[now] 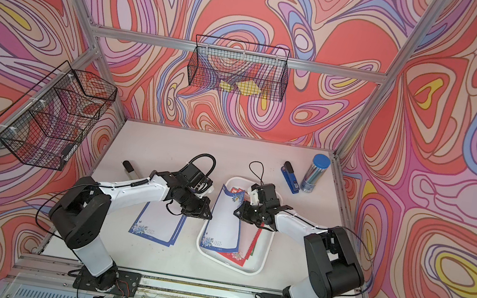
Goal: Take out the stationery paper from the storage box
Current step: Pick up the stationery paper from the storage box.
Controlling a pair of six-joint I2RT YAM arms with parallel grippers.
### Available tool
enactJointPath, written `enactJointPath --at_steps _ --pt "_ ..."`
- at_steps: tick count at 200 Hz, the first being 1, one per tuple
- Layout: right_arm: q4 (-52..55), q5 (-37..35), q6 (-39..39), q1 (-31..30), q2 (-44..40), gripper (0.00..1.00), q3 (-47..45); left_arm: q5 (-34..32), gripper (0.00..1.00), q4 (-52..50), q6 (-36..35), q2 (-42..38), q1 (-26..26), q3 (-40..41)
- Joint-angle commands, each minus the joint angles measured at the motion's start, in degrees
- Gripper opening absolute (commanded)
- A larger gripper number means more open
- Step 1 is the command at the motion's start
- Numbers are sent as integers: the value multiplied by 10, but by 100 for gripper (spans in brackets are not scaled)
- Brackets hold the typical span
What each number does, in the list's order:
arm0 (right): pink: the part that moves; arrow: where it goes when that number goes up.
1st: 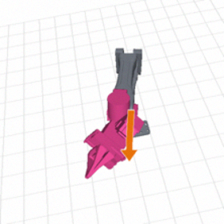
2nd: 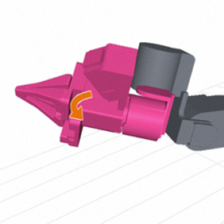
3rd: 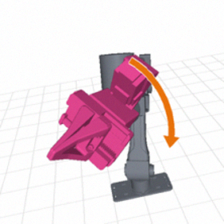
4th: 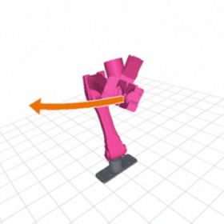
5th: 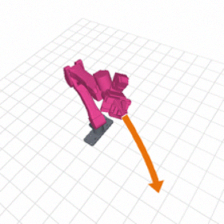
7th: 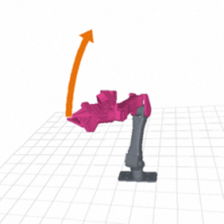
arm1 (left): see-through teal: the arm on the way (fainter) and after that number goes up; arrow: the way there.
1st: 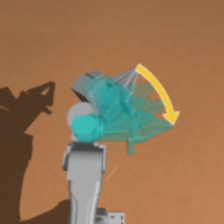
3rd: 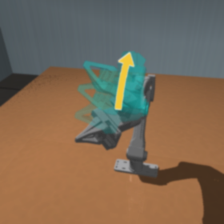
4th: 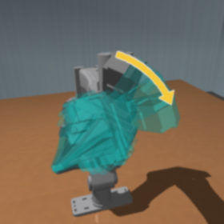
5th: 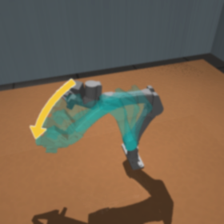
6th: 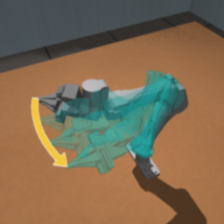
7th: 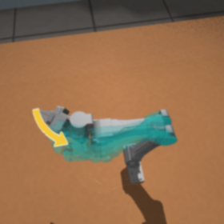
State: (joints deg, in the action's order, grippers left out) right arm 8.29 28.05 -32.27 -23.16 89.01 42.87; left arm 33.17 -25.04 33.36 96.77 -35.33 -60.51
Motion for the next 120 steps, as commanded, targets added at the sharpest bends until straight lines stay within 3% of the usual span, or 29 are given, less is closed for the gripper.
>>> enactJointPath --at_steps 1,34,64,103,120 --pt "2 12 11 6 9 18 12 -21 2 49 60 -4 -1 28" --pt "0 16 12 12 12 14 13 -32 6 73 87 -16 -1 50" --pt "10 17 20 15 11 10 19 -36 34 91 103 -32 -1 62" --pt "86 -17 61 17 -8 7 53 -61 57 53 83 -55 -1 36" --pt "144 -34 94 17 -22 1 86 -83 63 22 66 -69 -2 18"
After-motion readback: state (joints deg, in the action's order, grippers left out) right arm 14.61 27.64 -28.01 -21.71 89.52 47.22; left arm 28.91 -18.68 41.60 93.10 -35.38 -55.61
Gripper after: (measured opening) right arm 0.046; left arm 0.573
